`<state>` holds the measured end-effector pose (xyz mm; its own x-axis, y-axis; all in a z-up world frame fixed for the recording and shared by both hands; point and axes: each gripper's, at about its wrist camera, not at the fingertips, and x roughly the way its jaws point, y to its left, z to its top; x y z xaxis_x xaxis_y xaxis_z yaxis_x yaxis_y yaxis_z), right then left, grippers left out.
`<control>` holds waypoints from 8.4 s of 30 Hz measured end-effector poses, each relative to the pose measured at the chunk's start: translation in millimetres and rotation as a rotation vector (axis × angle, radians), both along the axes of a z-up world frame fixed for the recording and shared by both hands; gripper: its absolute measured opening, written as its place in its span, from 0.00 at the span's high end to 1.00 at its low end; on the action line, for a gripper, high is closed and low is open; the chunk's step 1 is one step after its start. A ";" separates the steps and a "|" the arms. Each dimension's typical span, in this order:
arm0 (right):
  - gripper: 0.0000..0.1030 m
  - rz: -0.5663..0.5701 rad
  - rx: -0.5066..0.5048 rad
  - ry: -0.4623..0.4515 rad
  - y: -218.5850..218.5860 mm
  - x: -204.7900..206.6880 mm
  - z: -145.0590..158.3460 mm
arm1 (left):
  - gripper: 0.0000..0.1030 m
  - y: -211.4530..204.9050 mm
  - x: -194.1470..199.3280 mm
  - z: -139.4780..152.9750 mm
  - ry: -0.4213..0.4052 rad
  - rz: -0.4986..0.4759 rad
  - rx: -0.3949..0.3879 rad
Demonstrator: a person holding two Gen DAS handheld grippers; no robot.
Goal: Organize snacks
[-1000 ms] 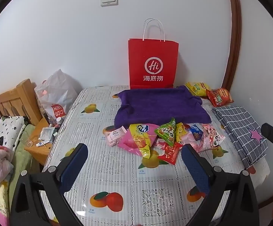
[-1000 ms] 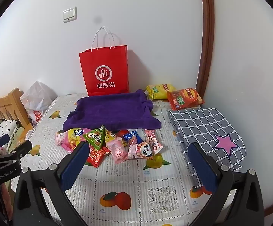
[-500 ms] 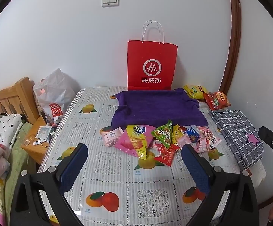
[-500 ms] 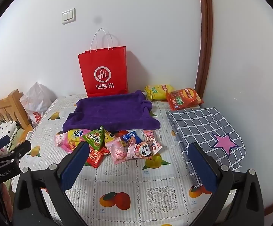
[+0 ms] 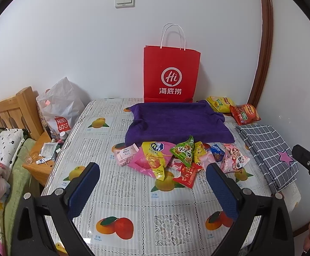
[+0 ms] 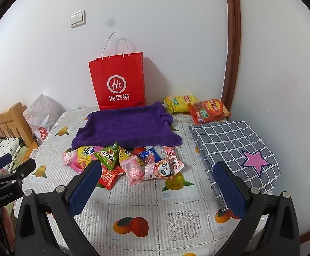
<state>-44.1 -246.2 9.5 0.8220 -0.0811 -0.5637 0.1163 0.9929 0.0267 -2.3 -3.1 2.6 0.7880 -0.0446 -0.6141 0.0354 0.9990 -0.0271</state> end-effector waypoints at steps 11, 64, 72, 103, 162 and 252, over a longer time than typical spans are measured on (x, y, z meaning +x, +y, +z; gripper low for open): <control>0.00 -0.002 0.007 -0.004 -0.7 -2.6 1.6 | 0.02 -3.6 -1.7 -2.1 -0.003 -0.005 0.000; 0.00 0.004 0.017 -0.021 -3.8 -7.7 5.0 | 0.02 -3.3 -1.2 -0.7 -0.002 -0.006 -0.015; 0.00 0.010 0.025 -0.021 -0.2 -3.1 4.0 | 0.02 0.0 0.3 -1.1 -0.003 -0.005 -0.016; 0.00 0.045 0.051 0.090 22.7 76.0 -49.6 | 0.02 42.3 66.2 -45.1 0.093 0.064 -0.019; 0.04 0.008 0.098 0.308 -44.9 179.6 -180.5 | 0.12 -4.1 189.5 -186.5 0.293 -0.065 0.037; 0.43 0.093 0.231 0.299 -48.1 110.0 -167.7 | 0.67 4.9 131.9 -125.5 0.194 -0.162 -0.107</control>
